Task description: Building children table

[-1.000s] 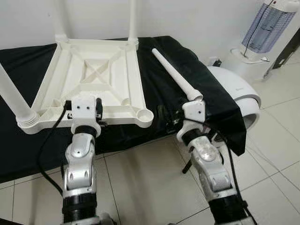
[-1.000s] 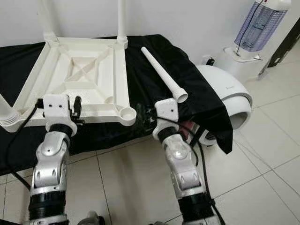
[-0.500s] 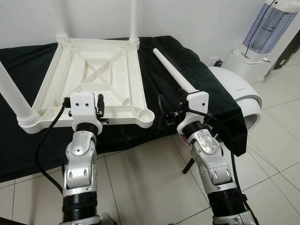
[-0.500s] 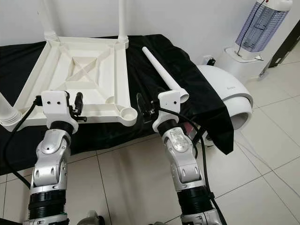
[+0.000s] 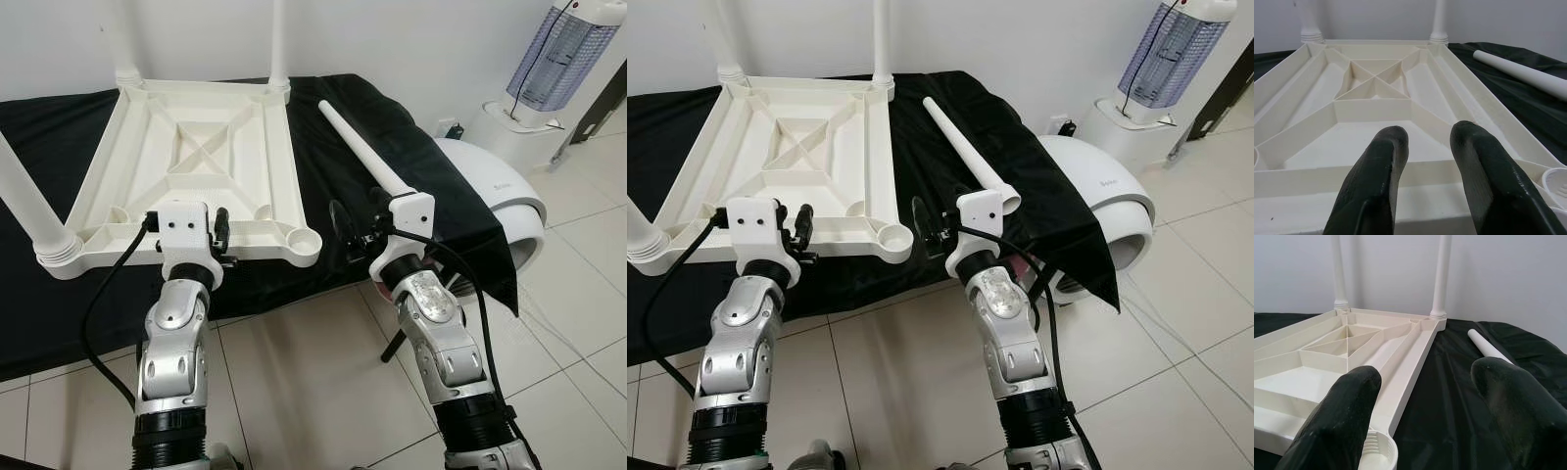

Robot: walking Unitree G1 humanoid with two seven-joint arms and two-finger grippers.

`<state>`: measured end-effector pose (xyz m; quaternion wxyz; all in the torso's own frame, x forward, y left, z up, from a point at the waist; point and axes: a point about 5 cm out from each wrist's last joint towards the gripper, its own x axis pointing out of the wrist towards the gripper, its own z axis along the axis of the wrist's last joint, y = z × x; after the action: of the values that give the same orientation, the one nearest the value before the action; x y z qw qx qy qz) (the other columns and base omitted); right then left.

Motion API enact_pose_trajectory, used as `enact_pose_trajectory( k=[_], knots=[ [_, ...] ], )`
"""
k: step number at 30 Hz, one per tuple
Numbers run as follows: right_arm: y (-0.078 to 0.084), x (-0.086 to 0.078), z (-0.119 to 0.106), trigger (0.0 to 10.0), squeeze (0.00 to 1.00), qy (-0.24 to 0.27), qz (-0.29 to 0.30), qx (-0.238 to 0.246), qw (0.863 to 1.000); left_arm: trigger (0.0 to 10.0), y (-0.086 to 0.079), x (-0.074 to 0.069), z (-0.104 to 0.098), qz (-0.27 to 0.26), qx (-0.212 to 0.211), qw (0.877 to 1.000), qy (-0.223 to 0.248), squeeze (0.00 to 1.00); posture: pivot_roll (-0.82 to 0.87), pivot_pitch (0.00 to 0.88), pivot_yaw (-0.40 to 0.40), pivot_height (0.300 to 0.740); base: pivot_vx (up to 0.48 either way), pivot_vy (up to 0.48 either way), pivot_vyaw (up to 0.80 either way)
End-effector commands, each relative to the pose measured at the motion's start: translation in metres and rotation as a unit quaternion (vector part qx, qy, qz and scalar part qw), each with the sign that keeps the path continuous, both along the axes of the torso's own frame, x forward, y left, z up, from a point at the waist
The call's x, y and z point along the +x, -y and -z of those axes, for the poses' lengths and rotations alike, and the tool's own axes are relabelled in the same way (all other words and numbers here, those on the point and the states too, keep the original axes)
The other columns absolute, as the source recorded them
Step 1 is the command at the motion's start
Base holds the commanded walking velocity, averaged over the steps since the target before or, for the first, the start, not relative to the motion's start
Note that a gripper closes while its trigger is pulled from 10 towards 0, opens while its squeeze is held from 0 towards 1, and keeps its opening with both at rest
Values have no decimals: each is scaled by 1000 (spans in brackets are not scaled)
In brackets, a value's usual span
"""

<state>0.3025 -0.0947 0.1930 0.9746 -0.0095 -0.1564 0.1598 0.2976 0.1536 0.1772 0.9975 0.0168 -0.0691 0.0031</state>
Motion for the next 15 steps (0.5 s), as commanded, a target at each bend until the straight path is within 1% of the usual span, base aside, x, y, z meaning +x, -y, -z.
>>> enact_pose_trajectory(
  k=[1,3,6,7,9,15],
  knots=[
    [2,1,3,10000,0,-4,4,-2,1000,10000,4,-1,-3,5,9,1000,10,0,81,51,-81,740,0,0,0],
    [2,1,3,10000,0,-4,4,-2,1000,10000,3,-1,-4,3,9,1000,13,0,80,52,-80,740,0,0,0],
    [2,1,4,10000,0,-5,4,-3,1000,10000,3,-1,-6,0,14,1000,21,0,80,52,-80,740,262,0,0],
    [2,1,4,10000,0,-5,4,-3,1000,10000,2,-1,-7,-3,20,999,26,0,81,54,-80,740,480,0,0],
    [2,0,4,10000,0,-5,4,-4,1000,10000,2,-1,-8,-5,16,999,27,0,81,55,-81,740,480,0,0],
    [2,0,4,10000,0,-5,3,-5,1000,10000,2,-1,-9,-5,15,1000,26,0,82,56,-82,740,314,0,0]
  ],
)
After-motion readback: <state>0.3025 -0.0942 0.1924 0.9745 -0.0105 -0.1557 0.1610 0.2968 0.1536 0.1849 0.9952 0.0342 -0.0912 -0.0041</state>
